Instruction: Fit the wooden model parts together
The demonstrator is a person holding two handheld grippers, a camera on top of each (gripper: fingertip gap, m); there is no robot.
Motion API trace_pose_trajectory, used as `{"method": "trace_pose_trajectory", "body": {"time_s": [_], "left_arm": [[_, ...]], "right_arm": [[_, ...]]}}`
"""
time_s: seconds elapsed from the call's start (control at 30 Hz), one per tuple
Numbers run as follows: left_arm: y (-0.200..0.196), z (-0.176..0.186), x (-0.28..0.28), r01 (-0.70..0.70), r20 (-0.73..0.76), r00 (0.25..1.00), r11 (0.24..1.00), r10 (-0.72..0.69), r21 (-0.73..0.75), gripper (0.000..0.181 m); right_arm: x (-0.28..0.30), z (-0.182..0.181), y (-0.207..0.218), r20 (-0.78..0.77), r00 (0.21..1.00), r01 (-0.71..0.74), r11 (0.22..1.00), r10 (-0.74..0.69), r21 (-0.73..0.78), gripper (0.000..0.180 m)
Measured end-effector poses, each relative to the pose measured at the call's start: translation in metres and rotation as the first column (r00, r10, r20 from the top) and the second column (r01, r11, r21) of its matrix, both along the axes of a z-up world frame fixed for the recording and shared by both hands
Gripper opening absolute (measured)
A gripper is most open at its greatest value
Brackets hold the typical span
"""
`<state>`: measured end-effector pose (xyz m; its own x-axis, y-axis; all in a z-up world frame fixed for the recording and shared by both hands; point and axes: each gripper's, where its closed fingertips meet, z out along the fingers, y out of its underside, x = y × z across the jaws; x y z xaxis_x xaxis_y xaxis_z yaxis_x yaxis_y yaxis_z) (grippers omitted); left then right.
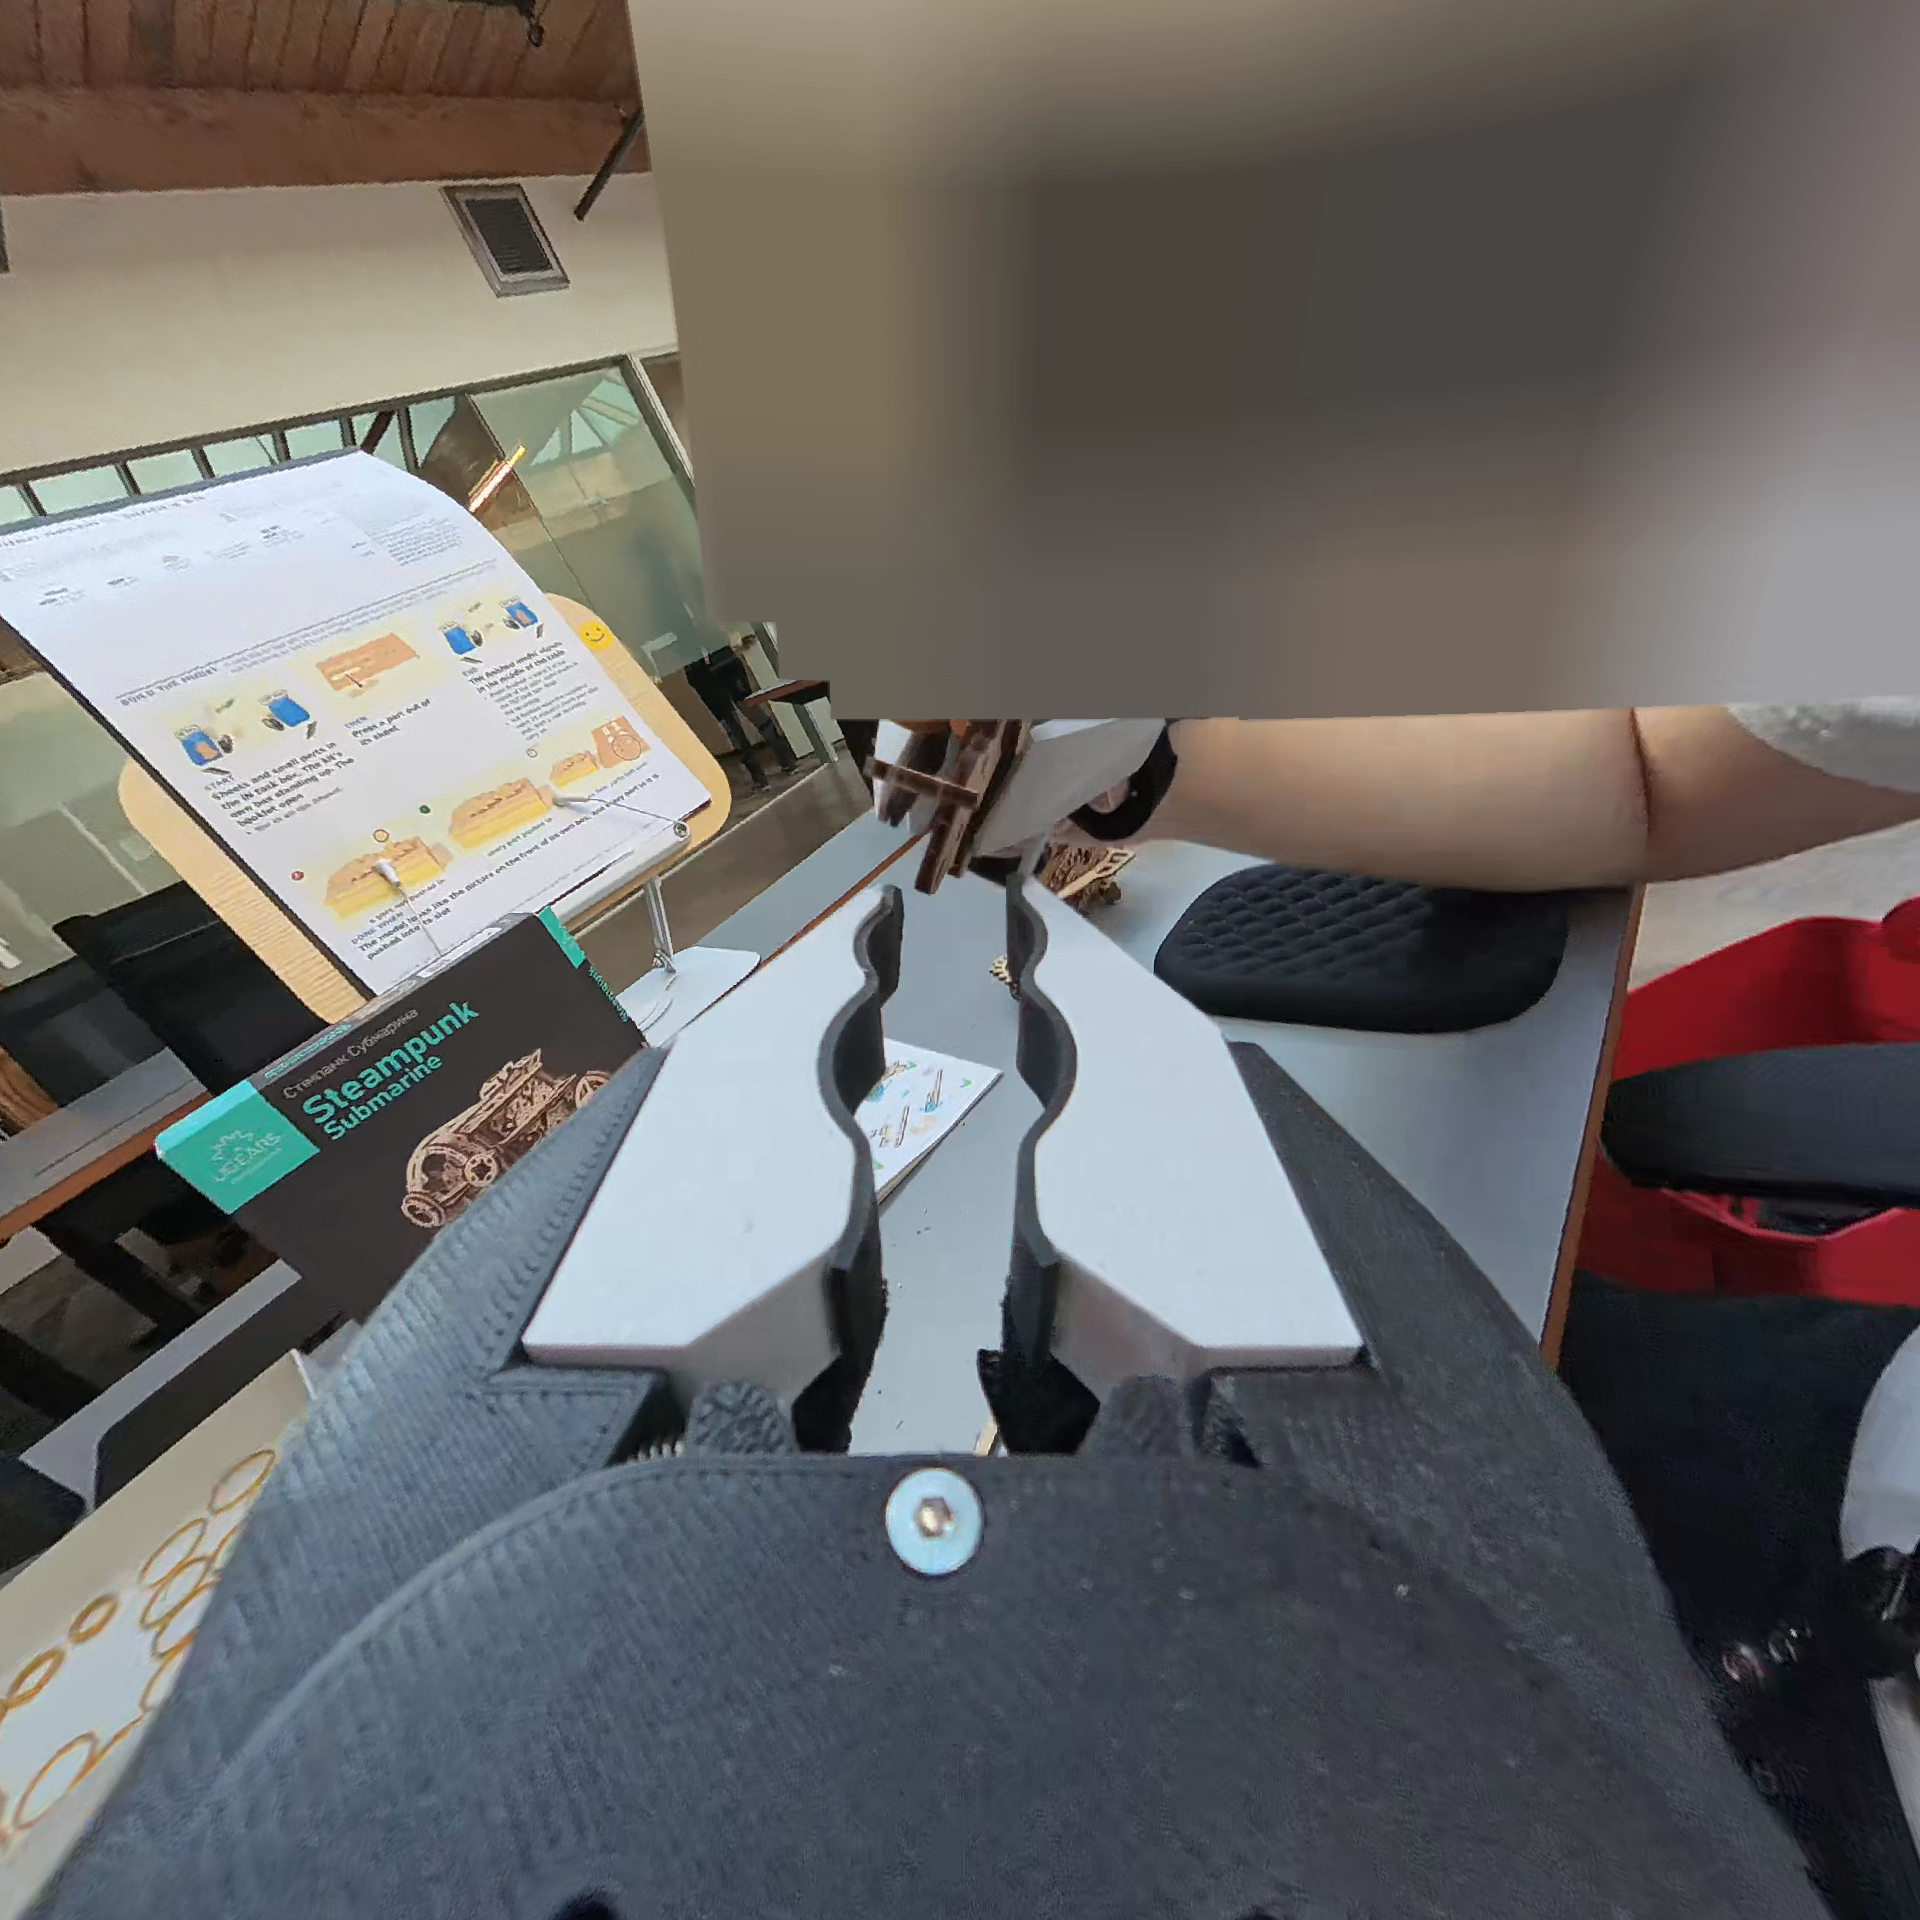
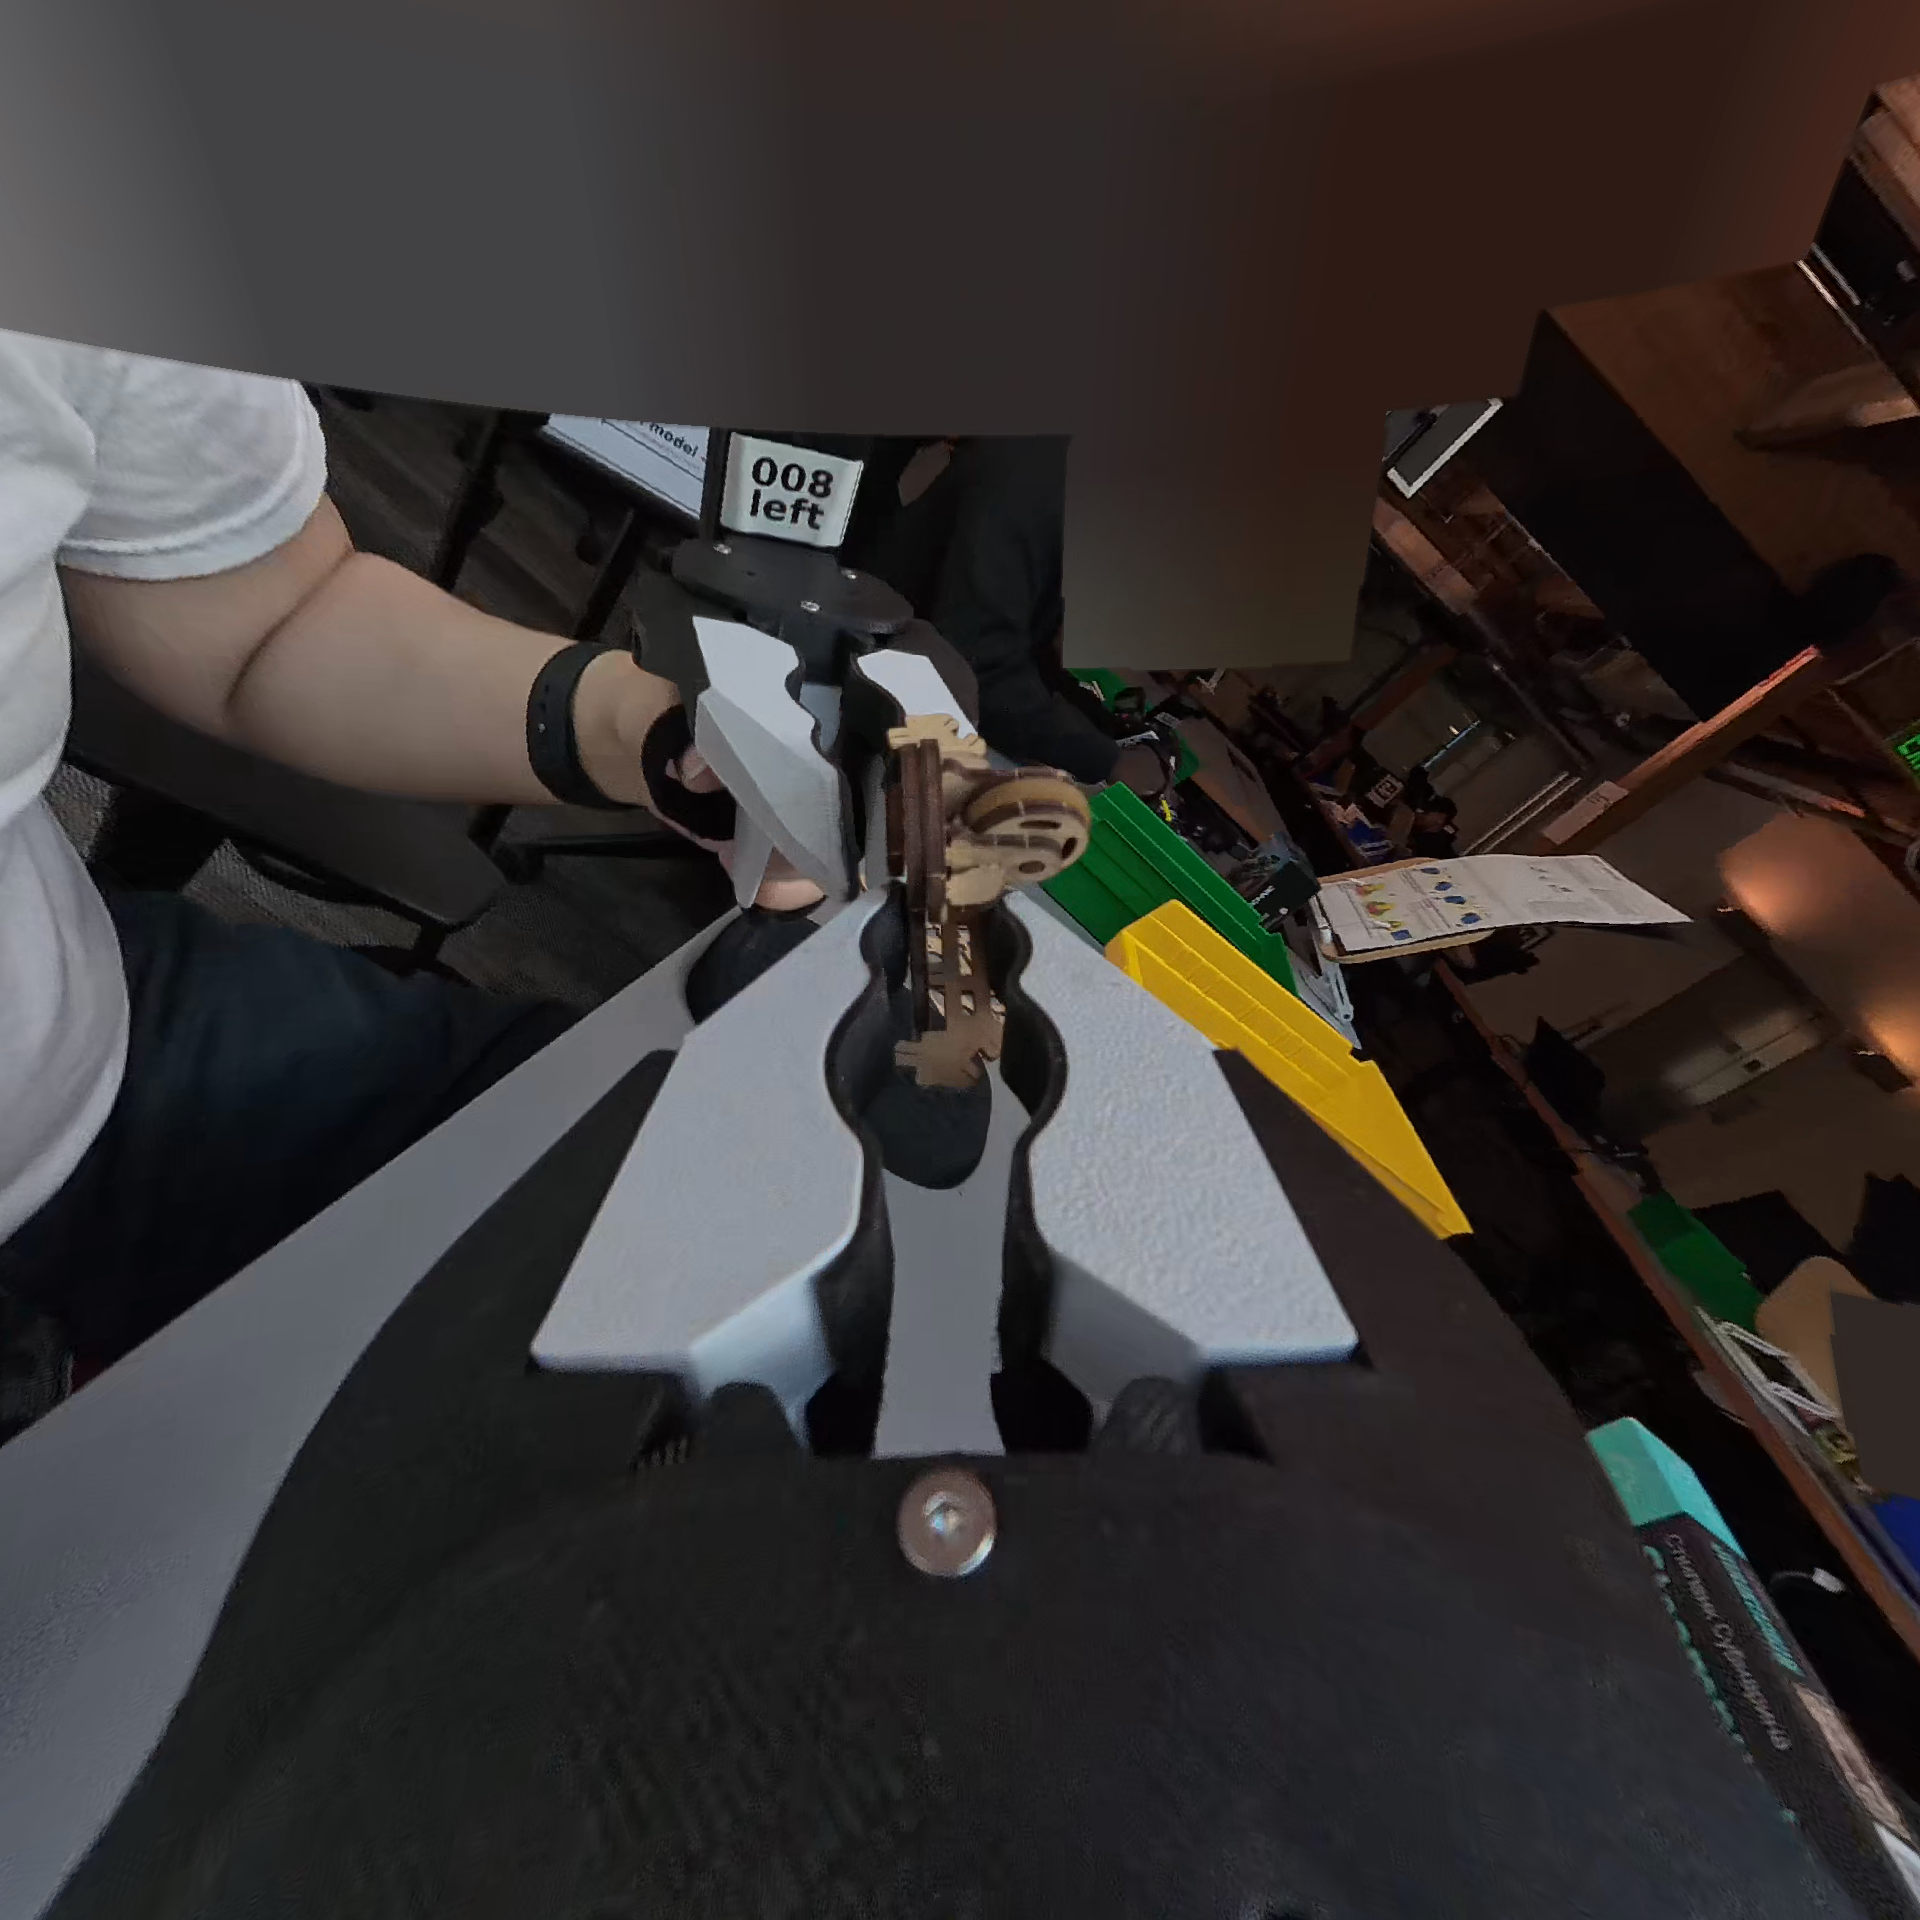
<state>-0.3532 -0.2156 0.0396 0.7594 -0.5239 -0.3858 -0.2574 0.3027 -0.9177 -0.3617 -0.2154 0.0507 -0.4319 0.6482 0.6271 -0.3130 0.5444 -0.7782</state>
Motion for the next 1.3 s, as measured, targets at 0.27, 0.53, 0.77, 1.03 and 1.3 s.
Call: {"method": "trace_pose_trajectory", "body": {"time_s": [0.27, 0.53, 0.77, 1.03, 1.3], "left_arm": [[0.004, 0.018, 0.003, 0.037, 0.09, 0.995, 0.995, -0.045, 0.088, 0.004], [0.005, 0.013, -0.002, 0.03, 0.032, 0.999, 0.999, -0.031, 0.03, 0.0], [0.019, -0.028, -0.027, -0.217, -0.393, 0.905, 0.971, 0.161, -0.102, 0.0], [0.03, -0.052, -0.027, -0.355, -0.657, 0.716, 0.933, 0.236, -0.053, 0.0], [0.032, -0.055, -0.021, -0.351, -0.674, 0.71, 0.933, 0.207, -0.083, 0.0]], "right_arm": [[-0.002, -0.002, 0.009, 0.059, 0.99, -0.11, 0.96, 0.129, -0.257, 0.013], [-0.01, -0.016, 0.024, 0.139, 0.987, -0.048, 0.978, 0.077, -0.201, 0.027], [-0.002, -0.02, 0.036, 0.21, 0.968, 0.114, 0.985, -0.139, 0.127, 0.048], [-0.021, -0.054, 0.036, 0.146, 0.913, 0.272, 0.835, -0.381, 0.479, 0.02], [-0.026, -0.059, 0.027, 0.133, 0.929, 0.245, 0.843, -0.346, 0.479, 0.023]]}}
